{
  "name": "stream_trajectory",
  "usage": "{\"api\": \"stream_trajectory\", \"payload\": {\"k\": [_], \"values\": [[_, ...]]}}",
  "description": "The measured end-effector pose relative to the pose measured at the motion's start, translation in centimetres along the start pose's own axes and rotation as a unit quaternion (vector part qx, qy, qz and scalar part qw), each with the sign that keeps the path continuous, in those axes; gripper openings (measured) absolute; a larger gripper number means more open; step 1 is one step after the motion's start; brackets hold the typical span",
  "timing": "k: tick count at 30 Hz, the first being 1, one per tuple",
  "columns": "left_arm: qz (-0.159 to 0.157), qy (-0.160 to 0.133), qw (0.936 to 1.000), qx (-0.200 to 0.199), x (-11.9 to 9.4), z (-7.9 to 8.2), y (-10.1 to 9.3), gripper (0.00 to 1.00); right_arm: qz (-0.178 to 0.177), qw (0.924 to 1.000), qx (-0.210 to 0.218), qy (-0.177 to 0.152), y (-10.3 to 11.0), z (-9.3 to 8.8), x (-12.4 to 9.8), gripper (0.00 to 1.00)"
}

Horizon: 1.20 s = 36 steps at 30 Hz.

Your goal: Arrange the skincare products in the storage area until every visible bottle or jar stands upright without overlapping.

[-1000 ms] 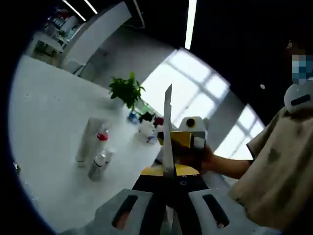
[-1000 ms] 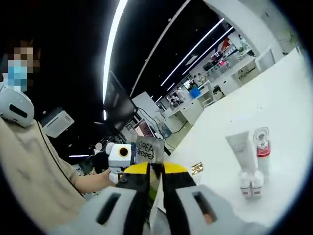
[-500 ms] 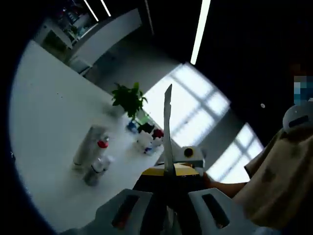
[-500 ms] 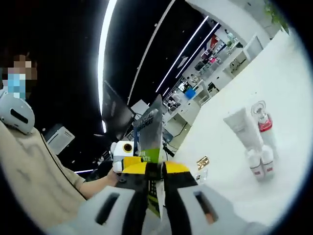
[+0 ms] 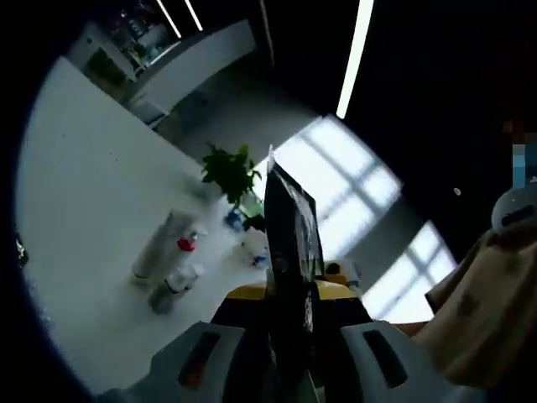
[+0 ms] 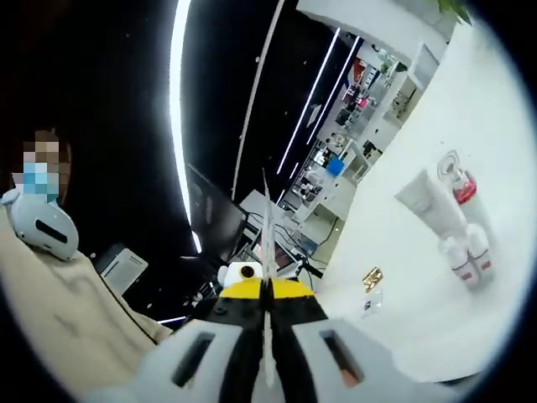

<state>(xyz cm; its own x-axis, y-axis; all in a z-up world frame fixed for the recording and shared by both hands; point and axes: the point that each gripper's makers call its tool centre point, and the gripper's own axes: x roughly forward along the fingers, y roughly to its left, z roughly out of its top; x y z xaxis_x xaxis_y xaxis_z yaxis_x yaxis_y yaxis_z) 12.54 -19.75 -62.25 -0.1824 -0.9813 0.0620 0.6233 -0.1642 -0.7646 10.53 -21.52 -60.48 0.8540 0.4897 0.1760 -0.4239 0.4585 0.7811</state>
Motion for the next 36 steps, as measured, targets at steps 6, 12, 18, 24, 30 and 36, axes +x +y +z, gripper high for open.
{"api": "stream_trajectory", "payload": {"k": [6,12,18,24,30,36], "values": [[0.019,0.033,0.9990,-0.021,-0.9,-3.3,1.0,0.17,-0.015,0.9996,0.013,-0.020,-0.7,0.4,-0.4,0.01],[0.030,0.021,0.9986,-0.038,-1.7,-4.2,1.1,0.12,-0.036,0.9992,0.017,-0.010,-1.5,-0.5,-0.6,0.01],[0.014,0.001,0.9981,-0.060,-2.1,-3.4,0.3,0.00,-0.083,0.9964,-0.015,0.003,-3.1,-0.8,-0.6,0.01],[0.015,-0.015,0.9973,-0.071,-2.1,-3.4,0.4,0.00,-0.110,0.9870,-0.116,0.013,-3.8,-0.8,-0.3,0.06],[0.017,-0.027,0.9958,-0.086,-2.1,-3.5,0.5,0.00,-0.128,0.9771,-0.167,0.028,-4.5,-1.3,-0.4,0.14],[0.036,-0.062,0.9914,-0.110,-2.5,-2.3,1.8,0.00,-0.134,0.9747,-0.175,0.036,-5.0,-1.5,-0.3,0.26]]}}
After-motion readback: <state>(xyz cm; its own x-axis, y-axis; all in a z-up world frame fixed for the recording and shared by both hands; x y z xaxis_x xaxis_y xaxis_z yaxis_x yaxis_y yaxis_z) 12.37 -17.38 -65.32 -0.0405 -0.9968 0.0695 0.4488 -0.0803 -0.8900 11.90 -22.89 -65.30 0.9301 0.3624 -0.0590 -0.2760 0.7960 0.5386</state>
